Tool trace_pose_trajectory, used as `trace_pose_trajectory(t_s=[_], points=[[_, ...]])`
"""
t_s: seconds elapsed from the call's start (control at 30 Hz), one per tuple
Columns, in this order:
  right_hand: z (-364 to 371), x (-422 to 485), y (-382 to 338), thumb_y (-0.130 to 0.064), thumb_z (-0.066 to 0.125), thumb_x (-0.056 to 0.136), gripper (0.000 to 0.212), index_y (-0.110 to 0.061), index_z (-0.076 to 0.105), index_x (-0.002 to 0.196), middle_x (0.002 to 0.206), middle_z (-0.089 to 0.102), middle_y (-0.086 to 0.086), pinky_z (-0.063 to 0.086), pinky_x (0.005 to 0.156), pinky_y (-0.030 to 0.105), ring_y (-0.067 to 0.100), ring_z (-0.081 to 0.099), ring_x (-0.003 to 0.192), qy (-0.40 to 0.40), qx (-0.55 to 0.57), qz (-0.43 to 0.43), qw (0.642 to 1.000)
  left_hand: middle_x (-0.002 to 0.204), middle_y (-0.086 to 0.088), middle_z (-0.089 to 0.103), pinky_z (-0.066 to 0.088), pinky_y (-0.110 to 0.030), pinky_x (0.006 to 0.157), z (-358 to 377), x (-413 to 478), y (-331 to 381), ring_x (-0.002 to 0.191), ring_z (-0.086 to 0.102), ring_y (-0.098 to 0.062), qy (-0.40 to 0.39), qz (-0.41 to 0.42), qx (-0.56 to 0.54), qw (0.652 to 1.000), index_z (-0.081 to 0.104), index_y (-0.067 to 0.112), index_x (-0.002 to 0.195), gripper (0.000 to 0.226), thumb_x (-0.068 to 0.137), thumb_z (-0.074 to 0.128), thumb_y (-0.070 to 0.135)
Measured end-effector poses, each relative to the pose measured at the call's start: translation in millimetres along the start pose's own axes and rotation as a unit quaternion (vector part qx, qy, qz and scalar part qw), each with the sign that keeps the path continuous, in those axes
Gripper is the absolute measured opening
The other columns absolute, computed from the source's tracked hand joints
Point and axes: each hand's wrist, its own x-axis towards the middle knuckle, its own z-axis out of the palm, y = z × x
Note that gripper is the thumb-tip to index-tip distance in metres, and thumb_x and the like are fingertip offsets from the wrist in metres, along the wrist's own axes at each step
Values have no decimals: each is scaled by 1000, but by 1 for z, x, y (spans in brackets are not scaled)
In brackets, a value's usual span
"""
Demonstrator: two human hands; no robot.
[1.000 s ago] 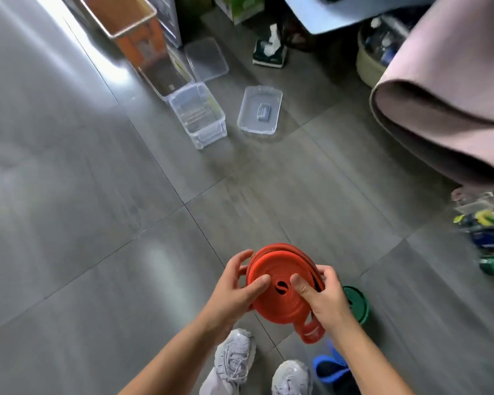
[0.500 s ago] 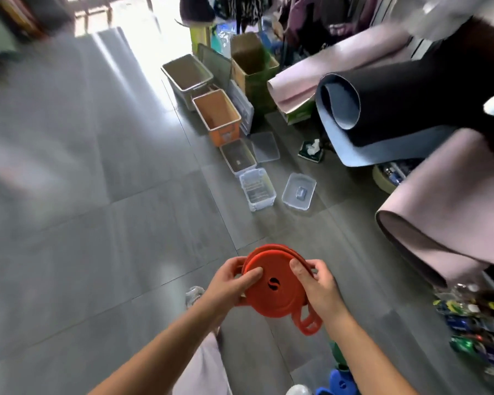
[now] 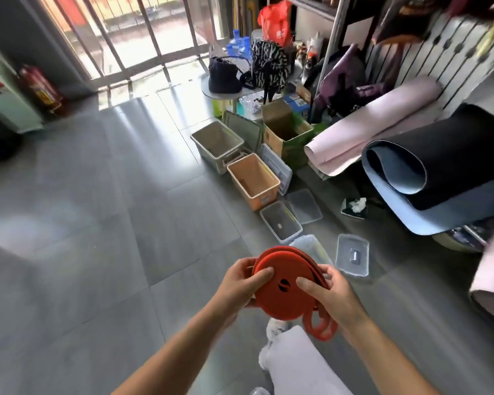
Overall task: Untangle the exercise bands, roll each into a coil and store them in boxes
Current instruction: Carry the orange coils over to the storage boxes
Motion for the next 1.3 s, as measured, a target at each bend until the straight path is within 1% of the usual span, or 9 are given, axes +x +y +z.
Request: trace_pose_trajectory(t_s=[0.1, 0.23, 0.33, 0.53, 0.8, 0.97, 1.1, 1.2, 1.3], points=[[41, 70, -28, -25, 81, 66, 53, -11, 52, 109, 93, 71, 8, 56, 61, 32, 17, 70, 78, -3, -1, -9, 1000, 79, 13, 71, 55, -29, 55, -51, 58, 35, 75, 69, -5, 0, 11, -5, 1000, 62, 21, 101, 19, 84, 68, 29], [99, 173, -73, -27, 80, 65, 52, -12, 52, 107, 88, 70, 7, 50, 51, 25, 12, 68, 68, -9, 2, -22, 1000, 88, 8, 68, 54, -28, 56, -119, 140, 88, 74, 68, -2, 31, 15, -8, 999, 60, 22, 102, 19, 86, 66, 28], [148, 235, -117, -29, 81, 67, 51, -14, 52, 106, 95, 69, 13, 53, 64, 41, 27, 68, 81, -20, -9, -17, 1000, 97, 3, 66, 54, -29, 58, -174, 188, 135, 78, 68, -5, 42, 9, 1, 999, 58, 21, 105, 23, 86, 66, 30], [232, 350, -197, -32, 80, 69, 53, -14, 50, 109, 96, 68, 9, 57, 70, 42, 24, 69, 84, -32, -26, -17, 999, 101, -1, 67, 54, -29, 56, -275, 289, 212, 76, 69, -5, 45, 3, -12, 999, 58, 20, 109, 30, 84, 69, 32], [341, 518, -241, -40, 80, 58, 58, -16, 54, 104, 96, 69, 16, 53, 76, 58, 38, 67, 87, 79, 48, -15, 996, 95, 1, 70, 57, -34, 60, -401, 459, 308, 79, 70, -10, -40, -9, 58, 997, 61, 22, 98, 28, 76, 72, 36], [407, 607, -269, -36, 82, 59, 57, -12, 55, 104, 88, 68, 10, 48, 51, 35, 18, 64, 65, 159, 105, -4, 982, 96, 2, 68, 58, -35, 66, -468, 559, 364, 83, 68, -9, -110, -36, 121, 986, 61, 22, 98, 22, 81, 71, 33], [431, 676, -281, -24, 82, 69, 41, -16, 56, 99, 91, 67, 6, 49, 56, 28, 19, 64, 74, 204, 128, 21, 970, 107, -5, 65, 57, -35, 65, -496, 635, 389, 89, 66, -12, -122, -62, 135, 981, 59, 22, 106, 23, 86, 66, 30], [441, 738, -283, -18, 81, 70, 39, -16, 55, 98, 90, 66, 2, 47, 57, 18, 12, 63, 76, 224, 143, 40, 963, 99, -3, 68, 55, -31, 59, -507, 698, 398, 79, 69, -9, -126, -89, 134, 979, 61, 20, 102, 18, 86, 66, 28], [445, 805, -279, -15, 81, 70, 41, -11, 56, 103, 91, 66, 4, 48, 59, 19, 11, 62, 75, 231, 159, 78, 957, 98, -3, 68, 54, -29, 57, -514, 765, 401, 76, 68, -7, -105, -124, 147, 976, 63, 19, 100, 15, 87, 65, 27]])
